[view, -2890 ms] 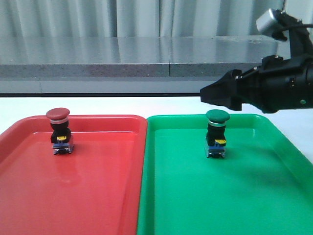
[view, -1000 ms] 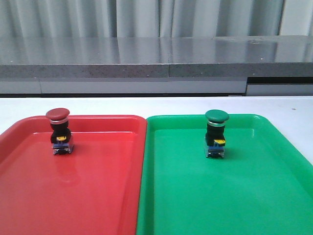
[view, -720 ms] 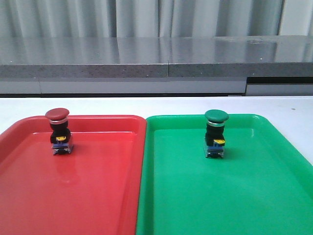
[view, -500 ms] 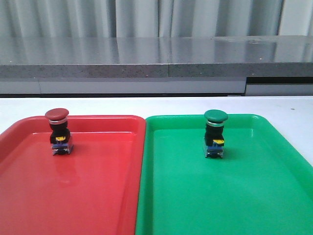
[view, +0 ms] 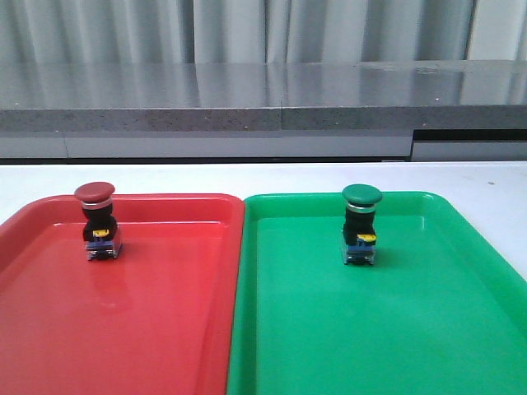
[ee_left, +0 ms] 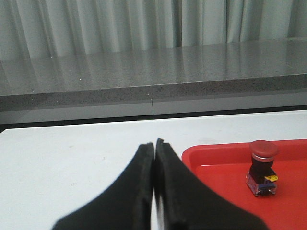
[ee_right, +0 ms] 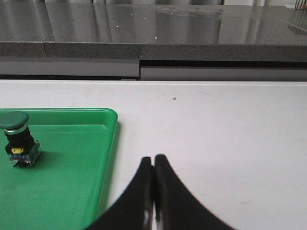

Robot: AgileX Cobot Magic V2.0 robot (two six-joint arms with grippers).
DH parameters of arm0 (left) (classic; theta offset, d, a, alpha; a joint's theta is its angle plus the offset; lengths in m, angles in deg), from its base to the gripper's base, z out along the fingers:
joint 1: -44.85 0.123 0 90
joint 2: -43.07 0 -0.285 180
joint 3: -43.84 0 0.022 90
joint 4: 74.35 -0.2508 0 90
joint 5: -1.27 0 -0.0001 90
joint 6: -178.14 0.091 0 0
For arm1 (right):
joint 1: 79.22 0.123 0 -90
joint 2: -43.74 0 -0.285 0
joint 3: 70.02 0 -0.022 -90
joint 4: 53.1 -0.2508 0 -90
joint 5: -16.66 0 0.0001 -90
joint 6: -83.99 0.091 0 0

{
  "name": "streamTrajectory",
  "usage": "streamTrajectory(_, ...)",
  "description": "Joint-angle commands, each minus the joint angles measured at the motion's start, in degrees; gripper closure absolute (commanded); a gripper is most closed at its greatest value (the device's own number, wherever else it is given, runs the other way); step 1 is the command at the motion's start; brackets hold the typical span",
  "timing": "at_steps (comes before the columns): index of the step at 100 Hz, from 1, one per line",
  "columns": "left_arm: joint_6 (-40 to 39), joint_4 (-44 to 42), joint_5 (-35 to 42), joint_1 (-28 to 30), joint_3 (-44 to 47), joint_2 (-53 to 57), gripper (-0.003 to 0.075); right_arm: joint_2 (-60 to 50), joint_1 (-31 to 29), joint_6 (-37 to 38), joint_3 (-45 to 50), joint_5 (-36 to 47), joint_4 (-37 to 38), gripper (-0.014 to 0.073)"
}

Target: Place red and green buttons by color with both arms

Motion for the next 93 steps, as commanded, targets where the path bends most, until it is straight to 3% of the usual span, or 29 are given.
streamTrajectory(1,-0.1,0.5,4.4,0.1,1.4,1.9,0.0739,-1.2,-0.4,0.9,0.0,7.5,0.9,0.0660)
streamTrajectory(93,-0.1,0.5,4.4,0.1,1.4,1.9,0.0739,-1.2,-0.3,1.4,0.6,8.8,1.7,0.0660)
